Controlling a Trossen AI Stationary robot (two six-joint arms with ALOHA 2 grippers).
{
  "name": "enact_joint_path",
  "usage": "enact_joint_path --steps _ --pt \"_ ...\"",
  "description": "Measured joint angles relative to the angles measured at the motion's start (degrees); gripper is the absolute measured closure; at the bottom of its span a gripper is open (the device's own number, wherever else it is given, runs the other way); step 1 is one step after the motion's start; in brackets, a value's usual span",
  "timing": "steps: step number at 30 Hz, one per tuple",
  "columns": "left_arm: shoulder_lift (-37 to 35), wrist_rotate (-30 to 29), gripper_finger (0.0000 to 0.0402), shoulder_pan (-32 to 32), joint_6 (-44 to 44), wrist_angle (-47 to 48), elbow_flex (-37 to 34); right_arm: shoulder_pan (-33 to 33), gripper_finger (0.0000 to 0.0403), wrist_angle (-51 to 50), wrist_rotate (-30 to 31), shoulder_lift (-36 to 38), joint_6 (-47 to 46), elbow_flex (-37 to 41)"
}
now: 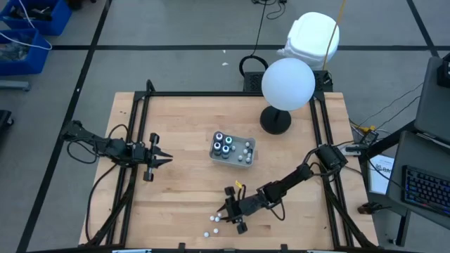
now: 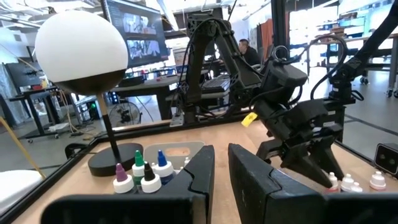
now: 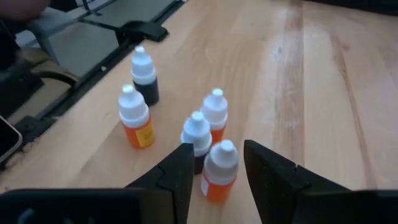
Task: Pick & Place food coloring
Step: Put the small orange food coloring bottle into the gray bin
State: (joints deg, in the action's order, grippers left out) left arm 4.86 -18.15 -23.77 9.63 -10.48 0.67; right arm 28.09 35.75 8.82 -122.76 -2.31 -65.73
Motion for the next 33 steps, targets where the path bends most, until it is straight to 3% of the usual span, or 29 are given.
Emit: enact_joint_path --steps 17,28,33 --pt "0.01 0.00 0.0346 0.00 0.58 0.00 0.00 0.01 0.0338 -0.35 -3.15 0.00 0.74 0.00" --pt "0.00 0.00 0.0346 0.00 0.10 1.33 0.00 -0.43 0.0345 -3.07 -2.67 2.61 3.76 0.02" --pt "0.02 0.02 0.0346 0.01 -0.91 1.42 0.00 -0.18 0.0346 -13.54 4.21 9.15 5.18 0.00"
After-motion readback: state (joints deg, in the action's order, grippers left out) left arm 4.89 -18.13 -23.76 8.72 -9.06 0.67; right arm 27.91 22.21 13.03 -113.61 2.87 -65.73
